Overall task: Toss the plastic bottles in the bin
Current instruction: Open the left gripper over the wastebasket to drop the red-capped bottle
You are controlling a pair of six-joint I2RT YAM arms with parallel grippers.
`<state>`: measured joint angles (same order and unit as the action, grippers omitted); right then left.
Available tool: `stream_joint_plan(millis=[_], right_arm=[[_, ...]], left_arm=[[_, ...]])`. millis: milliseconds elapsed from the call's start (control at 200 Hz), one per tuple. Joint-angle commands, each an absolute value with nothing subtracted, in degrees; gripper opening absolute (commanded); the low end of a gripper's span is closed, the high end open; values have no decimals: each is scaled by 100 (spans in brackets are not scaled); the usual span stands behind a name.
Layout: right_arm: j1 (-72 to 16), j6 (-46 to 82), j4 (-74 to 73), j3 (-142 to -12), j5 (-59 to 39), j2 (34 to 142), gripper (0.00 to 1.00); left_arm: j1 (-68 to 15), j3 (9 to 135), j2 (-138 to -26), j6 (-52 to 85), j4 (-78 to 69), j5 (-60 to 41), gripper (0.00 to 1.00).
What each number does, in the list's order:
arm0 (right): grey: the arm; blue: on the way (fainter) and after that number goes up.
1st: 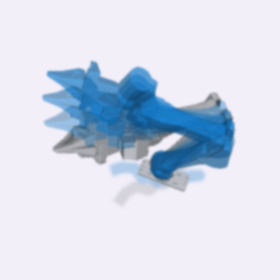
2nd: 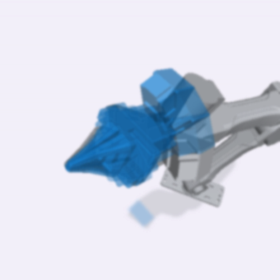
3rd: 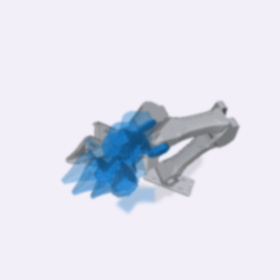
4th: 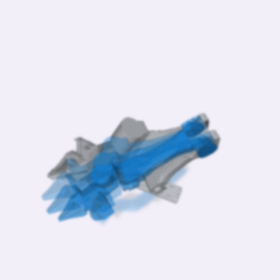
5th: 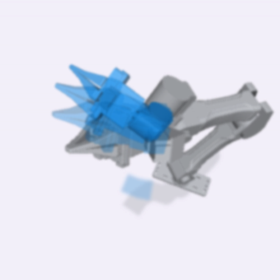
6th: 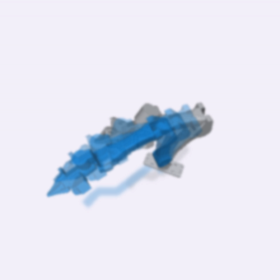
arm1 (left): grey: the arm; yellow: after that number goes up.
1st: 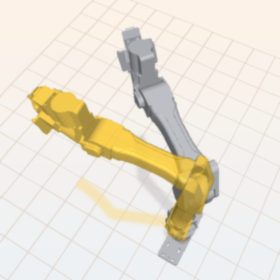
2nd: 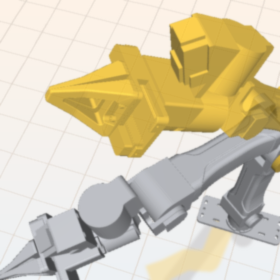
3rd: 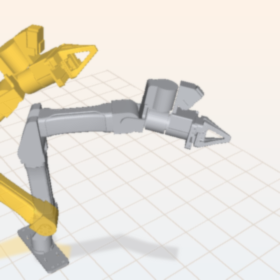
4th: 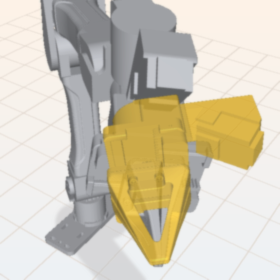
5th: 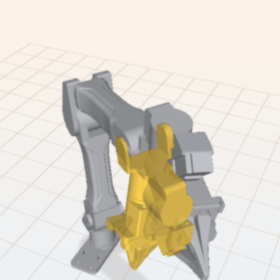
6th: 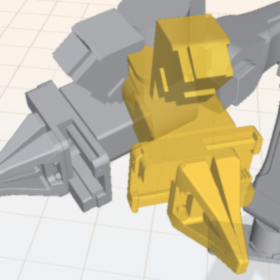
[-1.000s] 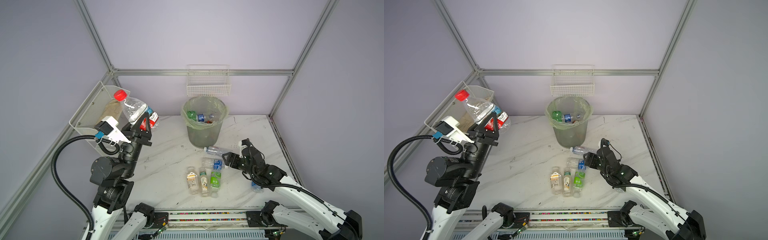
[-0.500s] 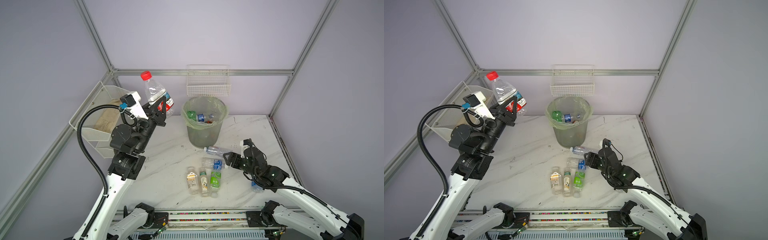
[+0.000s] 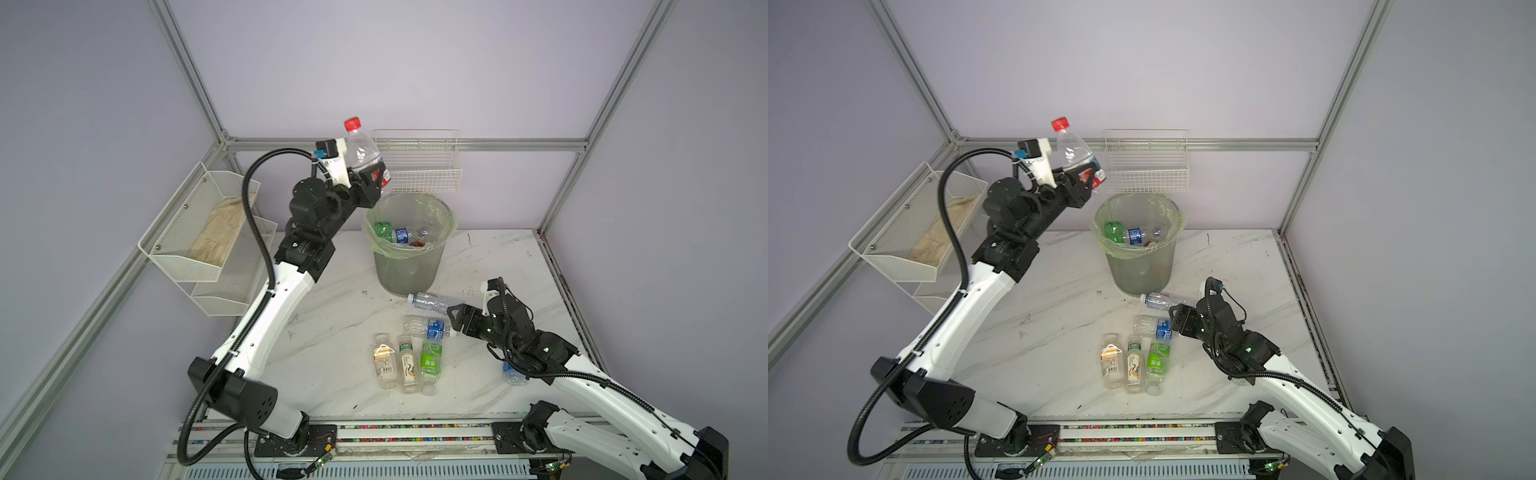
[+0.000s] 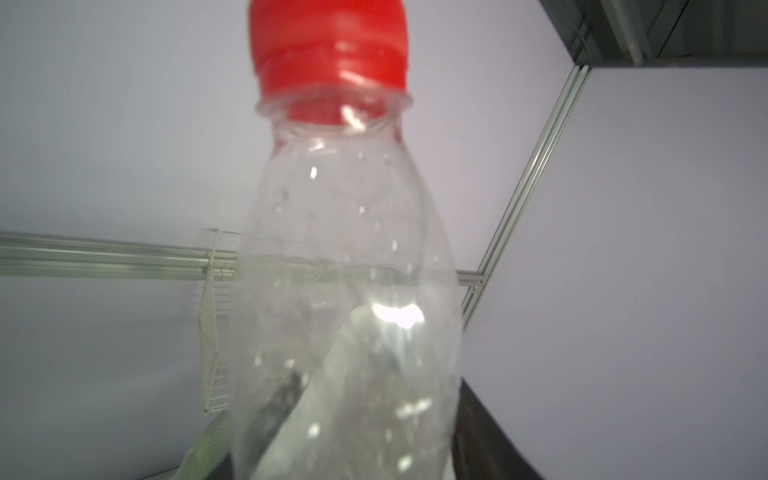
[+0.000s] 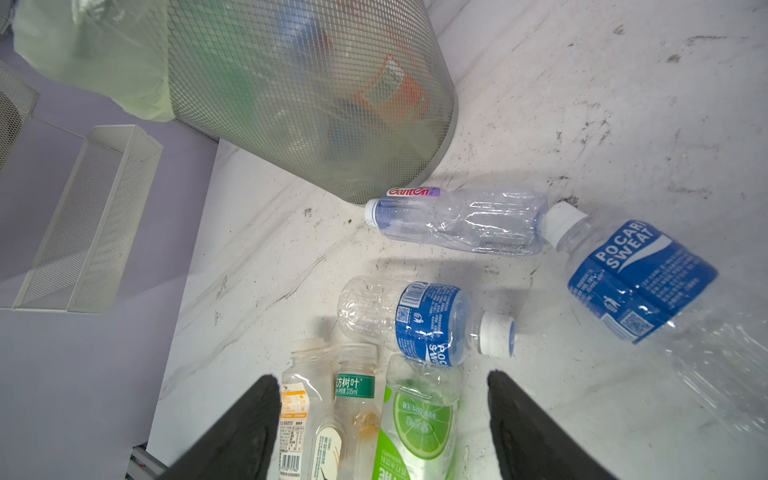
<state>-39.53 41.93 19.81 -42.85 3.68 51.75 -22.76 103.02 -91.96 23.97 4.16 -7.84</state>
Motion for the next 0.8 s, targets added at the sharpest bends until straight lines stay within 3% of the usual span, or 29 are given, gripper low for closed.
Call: stream_joint_plan(millis=[0,85,320,795], right_arm=[[-3951,4225,2276,-4394,508,4978,80],[-3946,4227,2418,-4383,538,4853,80],[-3946,4240,2336,-4236,465,4757,81],[-3946,4269,2359,-4263,456,4768,81]], left_arm=[[-2427,11752,-10002,2037,2305,-1145,100],[-2514,12158,-10171,1932,2845,-974,100],[-2694,11053,-9058,1754,1798,-496,100],[-2953,10277,-7659,1815,1486,-459,100]])
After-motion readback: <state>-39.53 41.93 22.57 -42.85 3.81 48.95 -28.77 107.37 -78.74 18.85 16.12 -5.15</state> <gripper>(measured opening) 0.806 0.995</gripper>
